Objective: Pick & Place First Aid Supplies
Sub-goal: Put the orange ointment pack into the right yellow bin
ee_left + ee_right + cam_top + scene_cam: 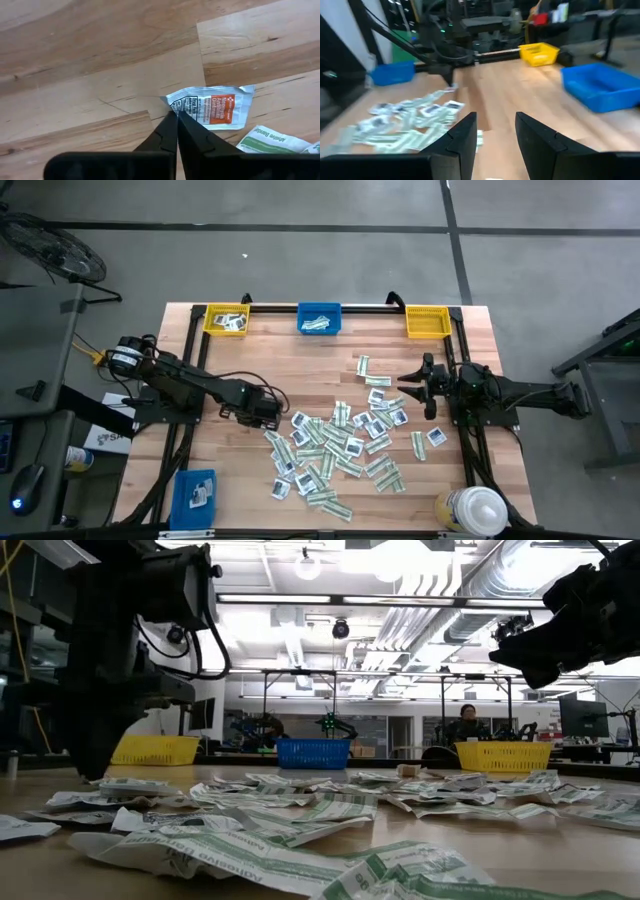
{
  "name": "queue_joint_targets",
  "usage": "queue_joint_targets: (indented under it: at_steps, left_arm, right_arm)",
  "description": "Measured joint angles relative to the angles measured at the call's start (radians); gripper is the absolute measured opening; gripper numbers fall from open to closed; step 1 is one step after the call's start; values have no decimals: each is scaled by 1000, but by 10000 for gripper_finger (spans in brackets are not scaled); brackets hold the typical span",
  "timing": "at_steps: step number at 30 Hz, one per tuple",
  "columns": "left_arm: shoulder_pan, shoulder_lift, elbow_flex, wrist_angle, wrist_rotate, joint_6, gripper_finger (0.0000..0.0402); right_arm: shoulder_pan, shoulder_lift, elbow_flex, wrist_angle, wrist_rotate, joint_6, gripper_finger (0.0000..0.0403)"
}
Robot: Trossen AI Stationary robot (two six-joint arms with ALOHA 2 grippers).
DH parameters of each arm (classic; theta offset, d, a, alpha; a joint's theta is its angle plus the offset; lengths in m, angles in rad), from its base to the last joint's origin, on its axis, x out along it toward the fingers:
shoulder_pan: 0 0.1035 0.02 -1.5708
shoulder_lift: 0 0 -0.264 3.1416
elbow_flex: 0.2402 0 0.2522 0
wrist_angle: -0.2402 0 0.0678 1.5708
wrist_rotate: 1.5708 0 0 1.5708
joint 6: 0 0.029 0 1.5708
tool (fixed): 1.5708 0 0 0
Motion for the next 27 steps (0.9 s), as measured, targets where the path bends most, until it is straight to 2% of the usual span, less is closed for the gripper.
queue_joint_targets:
  at_steps: [6,8,12,17,27]
  left_arm:
    - [-2,-27,41,-5,-52,11,1]
    - [-1,-33,63,20,-123,19,1]
    - [1,-59,99,12,-187,31,0]
    - [1,-59,145,28,-230,87,0]
    - [1,-61,186,161,-337,269,0]
  right_arm:
    - [0,0,0,5,118,-71,129]
    - [0,0,0,7,143,-34,129]
    - [0,0,0,9,132,106,129]
    - [0,0,0,21,125,151,129]
    - [0,0,0,61,127,612,129]
